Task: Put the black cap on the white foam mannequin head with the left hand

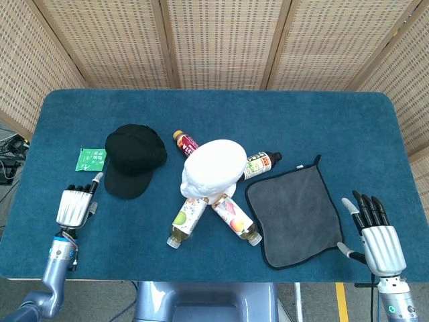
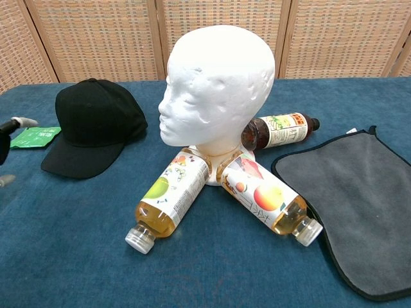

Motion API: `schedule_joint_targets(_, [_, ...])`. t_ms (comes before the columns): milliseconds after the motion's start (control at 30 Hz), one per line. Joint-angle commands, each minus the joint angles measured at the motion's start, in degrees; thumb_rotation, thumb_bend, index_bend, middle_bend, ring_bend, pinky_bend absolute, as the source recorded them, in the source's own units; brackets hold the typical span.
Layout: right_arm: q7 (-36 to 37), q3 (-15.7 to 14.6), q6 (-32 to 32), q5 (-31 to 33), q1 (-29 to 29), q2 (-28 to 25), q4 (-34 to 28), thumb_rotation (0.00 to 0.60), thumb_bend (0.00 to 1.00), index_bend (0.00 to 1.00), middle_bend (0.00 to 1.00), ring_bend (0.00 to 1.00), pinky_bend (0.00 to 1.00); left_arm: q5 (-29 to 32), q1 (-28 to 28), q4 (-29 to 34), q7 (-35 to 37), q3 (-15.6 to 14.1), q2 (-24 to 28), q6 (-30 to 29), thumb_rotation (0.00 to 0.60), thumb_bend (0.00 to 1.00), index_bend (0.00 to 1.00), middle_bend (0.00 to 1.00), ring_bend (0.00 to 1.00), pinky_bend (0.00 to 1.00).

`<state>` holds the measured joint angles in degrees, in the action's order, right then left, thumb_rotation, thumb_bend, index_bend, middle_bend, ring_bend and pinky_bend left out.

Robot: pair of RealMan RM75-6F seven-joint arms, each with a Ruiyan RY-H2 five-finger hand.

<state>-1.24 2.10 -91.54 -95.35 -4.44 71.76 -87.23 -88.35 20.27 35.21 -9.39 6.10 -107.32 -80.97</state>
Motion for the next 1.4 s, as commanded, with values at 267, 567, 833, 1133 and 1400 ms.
schedule_joint_targets(267, [0.5, 0.2, 0.0, 0.3, -0.1, 0.2, 0.6, 0.6, 0.06, 0.16, 0.0, 0.0, 0.0, 0.2, 4.0, -11.2, 1.5, -0.6, -7.9, 3.1, 0.6, 0.26, 0.19, 0.64, 0.69, 0.65])
schedule_joint_targets(567, [1.0, 0.3, 0.2, 0.6, -0.1, 0.3, 0.9, 0.6, 0.05, 0.16, 0.0, 0.0, 0.0, 0.8, 6.4, -17.4, 2.3, -0.1, -12.2, 3.1, 0.6, 0.26, 0.3, 0.66, 0.71, 0.67])
schedule_joint_targets(833, [2.3, 0.7, 0.4, 1.6, -0.2, 0.2, 1.3, 0.6, 0.05, 0.17, 0.0, 0.0, 0.0, 1.2, 8.2, -21.6, 2.6, 0.1, -14.7, 2.7, 0.6, 0.28, 0.38, 0.68, 0.73, 0.68])
schedule_joint_targets(1133, [2.9, 0.8, 0.3, 1.8, -0.2, 0.2, 1.6, 0.6, 0.05, 0.17, 0.0, 0.0, 0.0, 1.4, 8.9, -24.0, 2.3, -0.6, -15.7, 3.0, 0.6, 0.26, 0.37, 0.69, 0.73, 0.69])
schedule_joint_targets(1400, [2.7, 0.7, 0.6, 1.9, -0.3, 0.6, 2.0, 0.6, 0.05, 0.18, 0.0, 0.0, 0.0, 1.9, 9.4, -25.5, 1.6, -0.7, -16.4, 3.5, 0.6, 0.25, 0.2, 0.7, 0.74, 0.69])
